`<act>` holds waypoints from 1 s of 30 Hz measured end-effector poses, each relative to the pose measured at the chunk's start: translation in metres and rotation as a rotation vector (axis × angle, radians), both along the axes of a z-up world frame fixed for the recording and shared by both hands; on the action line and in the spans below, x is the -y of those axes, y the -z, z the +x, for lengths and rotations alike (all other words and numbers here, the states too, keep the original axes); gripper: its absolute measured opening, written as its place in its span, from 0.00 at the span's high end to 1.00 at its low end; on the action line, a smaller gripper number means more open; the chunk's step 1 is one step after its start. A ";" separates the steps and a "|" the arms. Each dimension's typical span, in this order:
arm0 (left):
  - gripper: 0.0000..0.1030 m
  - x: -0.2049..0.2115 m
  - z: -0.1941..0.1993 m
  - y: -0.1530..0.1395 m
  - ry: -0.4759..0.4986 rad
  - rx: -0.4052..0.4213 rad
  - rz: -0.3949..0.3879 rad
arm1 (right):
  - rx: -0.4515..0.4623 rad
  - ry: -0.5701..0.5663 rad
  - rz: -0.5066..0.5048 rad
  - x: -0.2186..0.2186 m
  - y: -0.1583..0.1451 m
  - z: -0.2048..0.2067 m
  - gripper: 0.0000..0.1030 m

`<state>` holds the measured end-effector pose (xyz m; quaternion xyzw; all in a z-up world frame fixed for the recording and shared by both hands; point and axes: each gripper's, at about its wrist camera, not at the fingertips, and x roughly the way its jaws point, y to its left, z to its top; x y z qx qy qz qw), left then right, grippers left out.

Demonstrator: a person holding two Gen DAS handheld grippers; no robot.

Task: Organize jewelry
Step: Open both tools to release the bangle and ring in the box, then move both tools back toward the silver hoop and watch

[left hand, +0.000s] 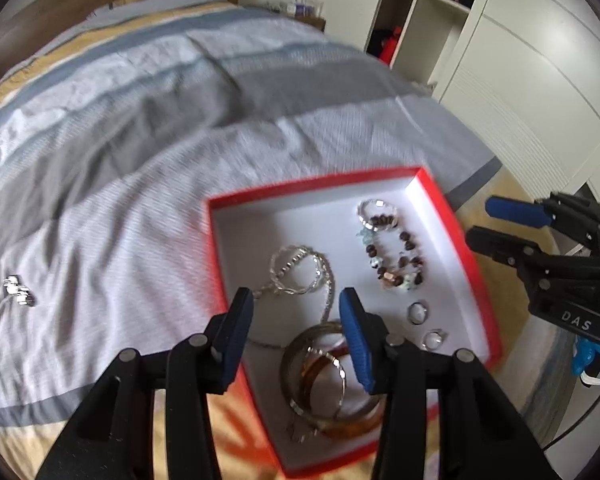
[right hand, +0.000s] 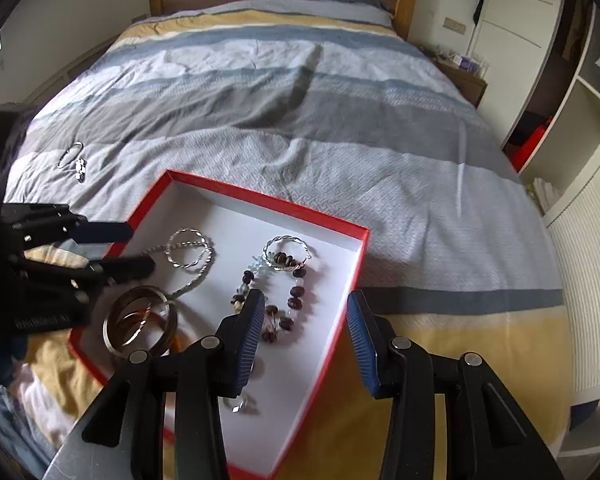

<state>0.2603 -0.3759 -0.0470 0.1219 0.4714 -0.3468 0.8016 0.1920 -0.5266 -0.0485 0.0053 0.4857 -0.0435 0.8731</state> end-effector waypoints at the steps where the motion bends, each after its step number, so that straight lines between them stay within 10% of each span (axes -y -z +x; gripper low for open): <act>1: 0.58 -0.009 -0.003 -0.011 -0.008 0.019 -0.012 | 0.011 0.005 -0.002 -0.001 -0.008 -0.005 0.59; 19: 0.54 -0.244 -0.073 -0.170 -0.253 0.315 -0.032 | 0.264 -0.113 -0.016 -0.126 -0.154 -0.089 0.51; 30: 0.54 -0.356 -0.011 -0.123 -0.459 0.245 -0.018 | 0.228 -0.255 0.021 -0.217 -0.128 -0.017 0.50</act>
